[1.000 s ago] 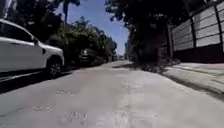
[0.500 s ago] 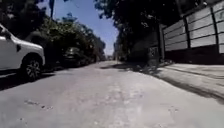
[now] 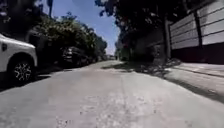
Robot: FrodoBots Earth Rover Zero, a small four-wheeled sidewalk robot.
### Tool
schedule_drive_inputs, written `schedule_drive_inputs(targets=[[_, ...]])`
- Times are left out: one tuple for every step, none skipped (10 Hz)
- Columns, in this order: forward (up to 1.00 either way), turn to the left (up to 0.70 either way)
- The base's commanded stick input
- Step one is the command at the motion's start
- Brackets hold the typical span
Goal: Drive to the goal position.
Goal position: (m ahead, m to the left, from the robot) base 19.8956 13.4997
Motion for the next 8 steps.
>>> schedule_drive_inputs(targets=[[1.0,0.02],[1.0,0.02],[1.0,0.02],[1.0,-0.06],[1.0,-0.21],[1.0,-0.37],[1.0,-0.38],[1.0,-0.38]])
